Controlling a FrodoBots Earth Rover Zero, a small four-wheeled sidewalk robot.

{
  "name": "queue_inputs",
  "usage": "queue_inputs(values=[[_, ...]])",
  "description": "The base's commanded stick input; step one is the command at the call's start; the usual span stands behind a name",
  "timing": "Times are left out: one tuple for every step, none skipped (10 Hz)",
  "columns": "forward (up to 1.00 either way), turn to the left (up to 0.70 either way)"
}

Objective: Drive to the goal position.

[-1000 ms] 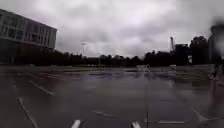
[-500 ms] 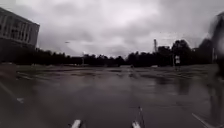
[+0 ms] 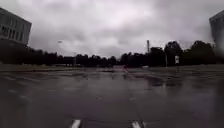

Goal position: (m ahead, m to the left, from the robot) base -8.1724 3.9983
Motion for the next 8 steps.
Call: queue_inputs(values=[[1.00, -0.39], [1.00, -0.34], [1.00, -0.22], [1.00, -0.04], [1.00, 0.00], [1.00, 0.00], [1.00, 0.00], [1.00, -0.04]])
